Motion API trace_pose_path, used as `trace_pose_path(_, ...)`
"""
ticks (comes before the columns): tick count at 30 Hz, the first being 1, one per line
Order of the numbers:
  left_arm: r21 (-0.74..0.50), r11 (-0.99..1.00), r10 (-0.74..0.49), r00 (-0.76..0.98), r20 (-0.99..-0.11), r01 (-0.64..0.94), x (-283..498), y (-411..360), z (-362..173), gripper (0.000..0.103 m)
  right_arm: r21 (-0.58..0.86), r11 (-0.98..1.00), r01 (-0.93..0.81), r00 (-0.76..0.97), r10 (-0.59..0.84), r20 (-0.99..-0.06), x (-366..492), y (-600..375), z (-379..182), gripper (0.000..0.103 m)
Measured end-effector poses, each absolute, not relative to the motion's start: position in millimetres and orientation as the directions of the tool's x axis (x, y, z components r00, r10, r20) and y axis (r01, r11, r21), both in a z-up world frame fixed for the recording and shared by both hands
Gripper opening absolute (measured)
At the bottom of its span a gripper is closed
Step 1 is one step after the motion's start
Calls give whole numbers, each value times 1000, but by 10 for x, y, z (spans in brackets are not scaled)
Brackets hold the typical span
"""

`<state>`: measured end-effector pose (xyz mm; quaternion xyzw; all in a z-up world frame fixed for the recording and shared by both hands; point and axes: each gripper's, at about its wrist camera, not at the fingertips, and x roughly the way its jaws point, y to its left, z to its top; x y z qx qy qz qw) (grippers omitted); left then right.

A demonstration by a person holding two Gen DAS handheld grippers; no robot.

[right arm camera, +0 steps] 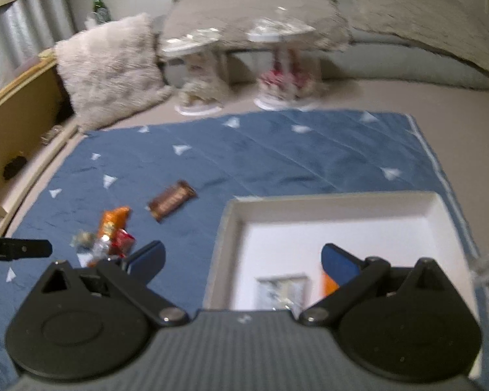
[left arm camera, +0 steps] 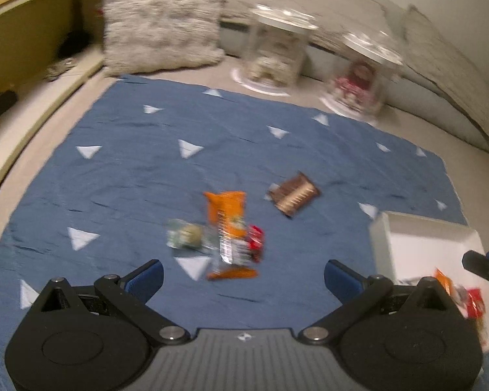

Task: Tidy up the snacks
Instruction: 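Move both tools back over the remaining snacks on the mat, then grasp clear green-cake packet with left tool while right tool grasps red candy packet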

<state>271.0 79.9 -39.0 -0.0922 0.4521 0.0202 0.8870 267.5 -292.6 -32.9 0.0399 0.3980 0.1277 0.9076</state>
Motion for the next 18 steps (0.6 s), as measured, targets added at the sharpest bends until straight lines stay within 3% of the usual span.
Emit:
trace_pose_path(15,-104,965,63,600,-797,-241,3156,1400,-825,103,202,936,-287,589,339,-734,3216,-1766,-876,103)
trace_pose_path(18,-98,962,68,573,-817,-254,3248,1449,-943,103,266,922,-282,546,382,-746,3328,-1615,-1029,93)
